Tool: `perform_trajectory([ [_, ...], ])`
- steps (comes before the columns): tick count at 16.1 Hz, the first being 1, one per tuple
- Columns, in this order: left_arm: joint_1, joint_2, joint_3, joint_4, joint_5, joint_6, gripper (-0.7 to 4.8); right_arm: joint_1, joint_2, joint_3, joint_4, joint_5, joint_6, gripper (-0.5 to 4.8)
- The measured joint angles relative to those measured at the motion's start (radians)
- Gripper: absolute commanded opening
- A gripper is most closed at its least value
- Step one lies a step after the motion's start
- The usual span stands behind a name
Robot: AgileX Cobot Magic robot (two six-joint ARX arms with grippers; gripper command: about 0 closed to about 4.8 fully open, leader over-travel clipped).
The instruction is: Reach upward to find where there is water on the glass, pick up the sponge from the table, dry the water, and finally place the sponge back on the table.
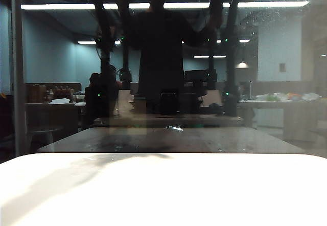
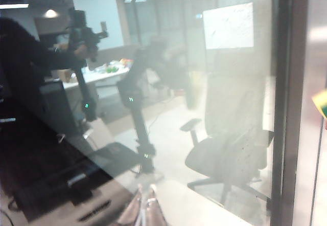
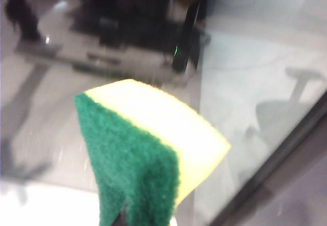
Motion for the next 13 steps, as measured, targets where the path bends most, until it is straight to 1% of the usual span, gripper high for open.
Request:
perform_trajectory([
  [1,0.0,0.0,0.0,-0.01,0.0,0.0,-0.06,-0.001,-0.074,-0.121,0.0,0.001,0.0,-0.06],
  [4,0.0,-0.001,0.0,-0.014,0.0,0.0,-0.06,-0.001,-0.23,-0.385,0.047,0.0,0.003,-0.06],
  [5,0.0,-0.001,0.0,-0.031,0.0,0.0,-0.06,-0.002,-0.295,-0.518,0.079,-0.017,0.035,-0.06],
  [6,0.0,-0.002,0.0,-0.07,0.0,0.001,-0.05,-0.001,-0.336,-0.604,0.129,-0.045,0.067,-0.06],
  [8,0.0,-0.002,0.0,-0.116,0.0,0.003,-0.06,-0.001,-0.378,-0.702,0.192,-0.074,0.092,-0.06],
  [10,0.0,-0.005,0.0,-0.161,-0.004,0.06,-0.06,-0.001,-0.378,-0.79,0.233,-0.124,0.127,-0.06],
  [11,0.0,-0.012,0.0,-0.193,-0.029,0.092,-0.06,-0.001,-0.377,-0.849,0.262,-0.133,0.142,-0.06],
  [13,0.0,-0.034,-0.001,-0.215,-0.064,0.11,-0.06,-0.001,-0.377,-0.928,0.314,-0.159,0.158,-0.06],
])
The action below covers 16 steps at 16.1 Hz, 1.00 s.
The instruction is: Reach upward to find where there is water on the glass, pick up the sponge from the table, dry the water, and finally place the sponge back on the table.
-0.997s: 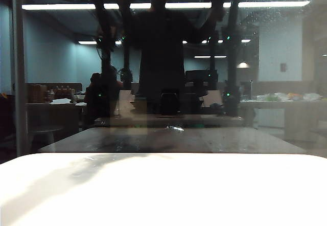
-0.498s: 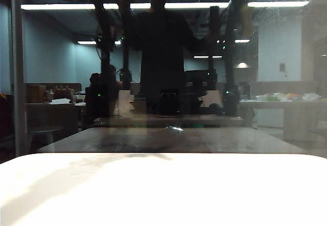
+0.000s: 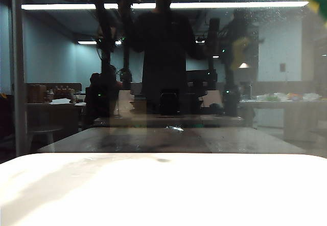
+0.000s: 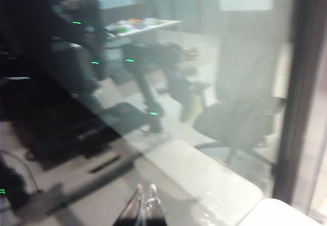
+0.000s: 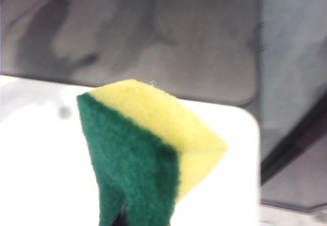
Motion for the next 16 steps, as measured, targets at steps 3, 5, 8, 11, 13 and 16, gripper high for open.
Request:
perform_trajectory([
  [3,0.0,-0.064,-0.048,-0.01,-0.002,0.016,-0.06,0.0,0.0,-0.169,0.152,-0.063,0.056,-0.06],
  [5,0.0,-0.099,-0.103,-0.013,-0.002,0.023,-0.05,0.001,0.003,-0.259,0.212,-0.119,0.089,-0.06],
  [8,0.0,-0.155,-0.185,-0.027,-0.003,0.025,-0.06,0.023,0.014,-0.382,0.291,-0.148,0.109,-0.06],
  [11,0.0,-0.25,-0.316,-0.028,-0.003,0.045,-0.06,0.113,0.082,-0.435,0.358,-0.15,0.112,-0.06],
  [13,0.0,-0.283,-0.365,-0.03,-0.003,0.047,-0.06,0.169,0.139,-0.435,0.401,-0.153,0.112,-0.06],
  [16,0.0,-0.388,-0.477,-0.033,-0.006,0.048,-0.06,0.27,0.295,-0.435,0.525,-0.153,0.154,-0.06],
])
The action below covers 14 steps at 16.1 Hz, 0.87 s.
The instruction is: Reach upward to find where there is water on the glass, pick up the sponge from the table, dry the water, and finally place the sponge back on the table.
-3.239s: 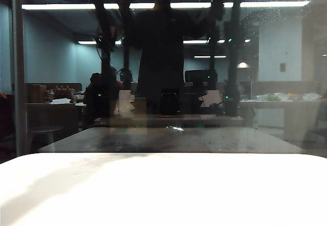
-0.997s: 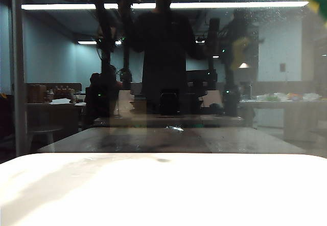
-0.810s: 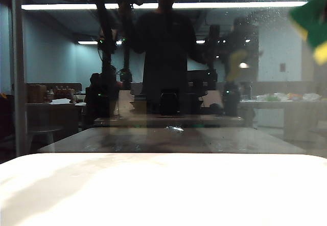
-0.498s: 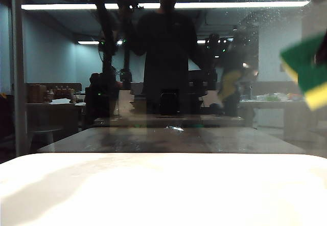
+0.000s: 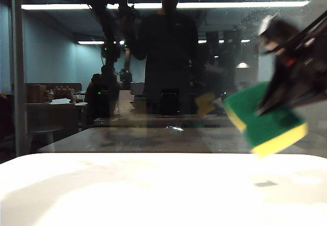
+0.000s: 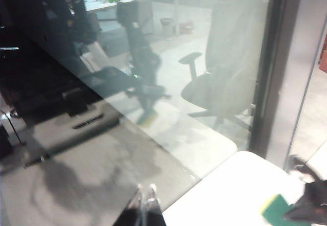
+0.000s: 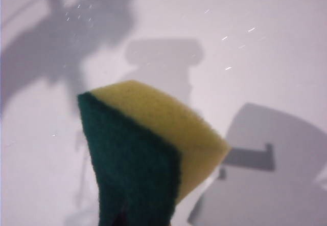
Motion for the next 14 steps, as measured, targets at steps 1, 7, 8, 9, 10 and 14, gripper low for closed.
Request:
perform_trajectory([
  [1,0.0,-0.03,-0.028,0.005,-0.008,0.0,-0.06,0.024,0.041,0.0,0.037,0.001,0.019,-0.06],
  [7,0.0,-0.262,-0.23,-0.002,-0.088,0.023,-0.06,0.098,0.272,0.0,0.159,-0.001,0.074,-0.06],
  [8,0.0,-0.298,-0.255,-0.003,-0.088,0.023,-0.06,0.098,0.294,0.0,0.166,-0.001,0.079,-0.06],
  [9,0.0,-0.335,-0.278,-0.004,-0.087,0.023,-0.06,0.098,0.312,0.0,0.17,-0.001,0.085,-0.05],
  [10,0.0,-0.366,-0.307,-0.007,-0.088,0.023,-0.06,0.098,0.326,0.002,0.179,-0.003,0.09,0.06],
  [14,0.0,-0.439,-0.357,-0.032,-0.12,0.023,-0.06,0.098,0.333,0.002,0.18,-0.038,0.11,1.81],
])
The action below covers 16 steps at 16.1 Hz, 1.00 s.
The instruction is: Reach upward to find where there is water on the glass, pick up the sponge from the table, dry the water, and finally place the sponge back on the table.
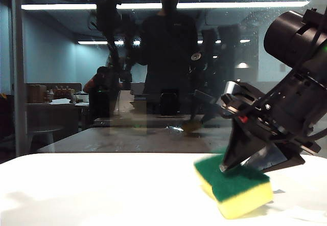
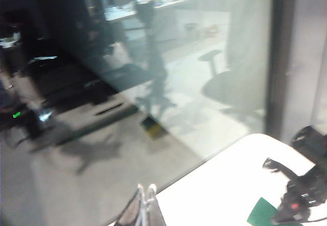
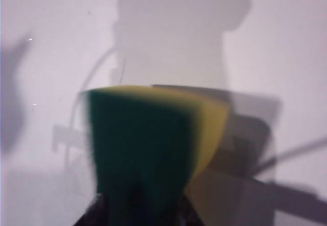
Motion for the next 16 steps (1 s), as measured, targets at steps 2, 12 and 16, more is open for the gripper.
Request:
perform_trajectory([
  [2,0.0,-0.018,-0.042,-0.012,-0.034,0.0,-0.06,0.0,0.0,0.0,0.001,-0.003,0.005,1.81],
  [12,0.0,-0.114,-0.191,-0.004,-0.242,0.003,-0.05,0.0,-0.209,0.0,-0.005,0.227,0.008,0.83],
  [16,0.0,-0.17,-0.26,0.039,-0.336,0.0,-0.06,0.0,-0.377,0.0,-0.004,0.356,-0.063,-0.06],
])
